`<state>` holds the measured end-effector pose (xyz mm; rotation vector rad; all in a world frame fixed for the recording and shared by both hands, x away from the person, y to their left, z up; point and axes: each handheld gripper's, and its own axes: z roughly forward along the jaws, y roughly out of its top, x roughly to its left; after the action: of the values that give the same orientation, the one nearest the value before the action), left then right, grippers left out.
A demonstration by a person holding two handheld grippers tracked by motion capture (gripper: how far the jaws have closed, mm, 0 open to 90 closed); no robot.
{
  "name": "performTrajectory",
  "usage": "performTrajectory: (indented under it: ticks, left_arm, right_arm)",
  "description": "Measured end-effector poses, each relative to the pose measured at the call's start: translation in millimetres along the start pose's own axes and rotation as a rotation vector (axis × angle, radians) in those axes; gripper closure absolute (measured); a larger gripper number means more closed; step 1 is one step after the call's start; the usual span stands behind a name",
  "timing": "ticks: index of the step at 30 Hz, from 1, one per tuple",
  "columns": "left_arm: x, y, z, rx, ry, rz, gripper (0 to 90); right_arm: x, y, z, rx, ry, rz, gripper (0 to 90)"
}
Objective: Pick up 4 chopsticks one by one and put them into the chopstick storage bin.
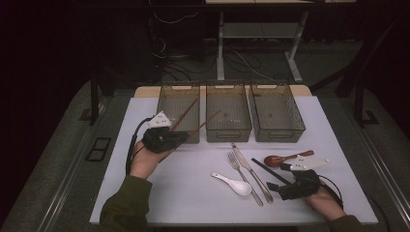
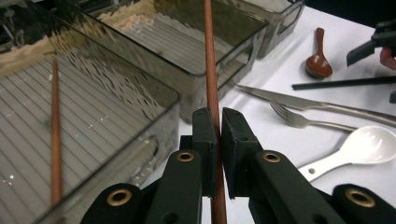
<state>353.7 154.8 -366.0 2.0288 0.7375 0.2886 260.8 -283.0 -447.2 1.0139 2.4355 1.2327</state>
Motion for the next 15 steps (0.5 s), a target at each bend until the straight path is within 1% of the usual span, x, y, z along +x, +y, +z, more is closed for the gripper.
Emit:
performTrajectory:
  ticks: [4, 7, 8, 15]
  left_arm:
    - [6.8, 9.1, -0.4, -0.010, 0.010, -0.004, 83.6]
    - [12.7, 16.2, -0.5, -0.014, 0.019, -0.003, 83.6]
    - [14.8, 18.4, -0.5, -0.017, 0.023, -0.003, 83.6]
    - [32.3, 32.6, 3.1, -0.027, 0.051, -0.027, 83.6]
  right_arm:
    - [-0.3, 0.1, -0.3, 0.001, 0.002, -0.007, 12.1]
    - [0.6, 0.0, -0.8, 0.007, 0.007, 0.003, 12.1]
    - [-0.1, 0.1, -0.6, 0.002, 0.003, -0.005, 12.1]
    - [-0.2, 0.0, -0.4, 0.000, 0.004, -0.005, 12.1]
